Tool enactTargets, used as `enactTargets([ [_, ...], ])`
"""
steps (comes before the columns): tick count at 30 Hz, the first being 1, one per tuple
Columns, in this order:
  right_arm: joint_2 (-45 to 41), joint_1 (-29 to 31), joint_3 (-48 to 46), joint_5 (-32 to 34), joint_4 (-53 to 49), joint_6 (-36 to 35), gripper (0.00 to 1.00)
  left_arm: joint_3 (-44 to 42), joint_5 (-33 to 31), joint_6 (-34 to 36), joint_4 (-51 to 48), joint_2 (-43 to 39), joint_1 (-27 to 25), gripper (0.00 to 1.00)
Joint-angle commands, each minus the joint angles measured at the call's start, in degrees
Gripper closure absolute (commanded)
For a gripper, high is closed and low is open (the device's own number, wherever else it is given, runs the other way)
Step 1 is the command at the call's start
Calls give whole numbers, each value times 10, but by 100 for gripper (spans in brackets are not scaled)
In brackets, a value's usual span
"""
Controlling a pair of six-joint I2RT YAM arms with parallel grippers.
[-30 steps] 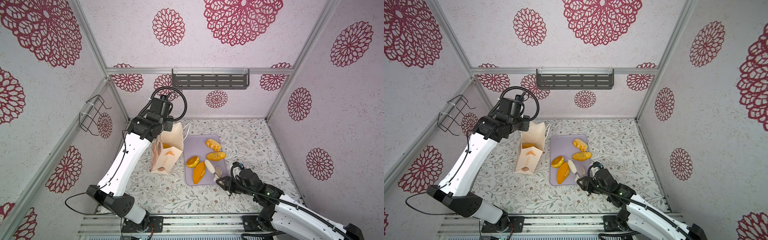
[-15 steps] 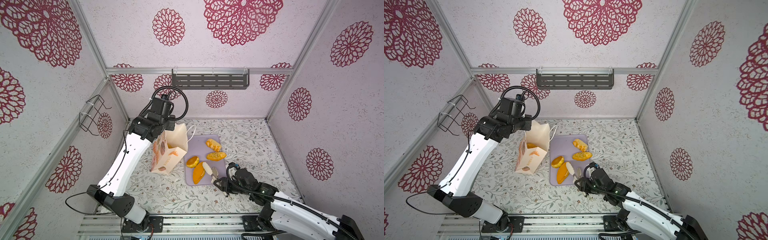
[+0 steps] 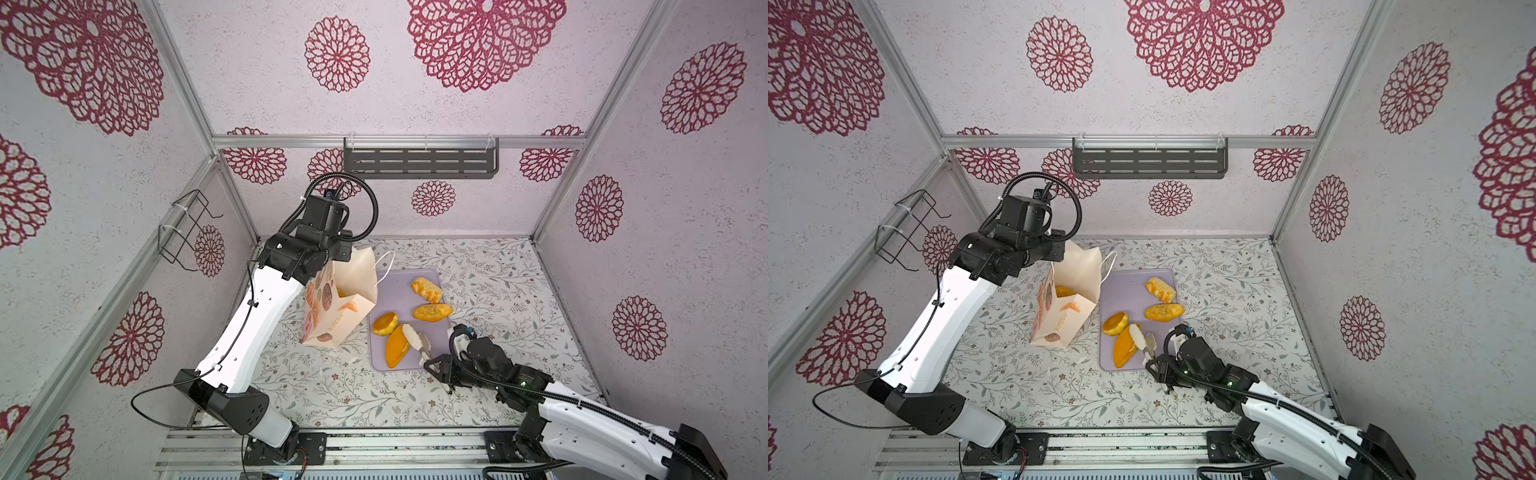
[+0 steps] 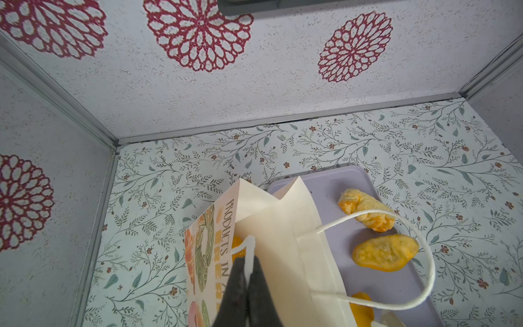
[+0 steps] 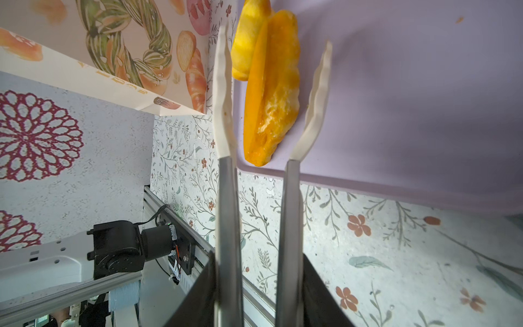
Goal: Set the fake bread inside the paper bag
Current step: 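Lower the tongs onto the long orange crusty loaf and pinch it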
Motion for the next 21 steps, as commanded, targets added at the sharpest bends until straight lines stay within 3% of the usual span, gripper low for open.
enactTargets([
  [1,5,7,0,-8,41,8,59,2,3,-4,18,1,-5,100],
  [21,53,20,2,-17,62,6,62,6,8,-8,19,10,-9,100],
])
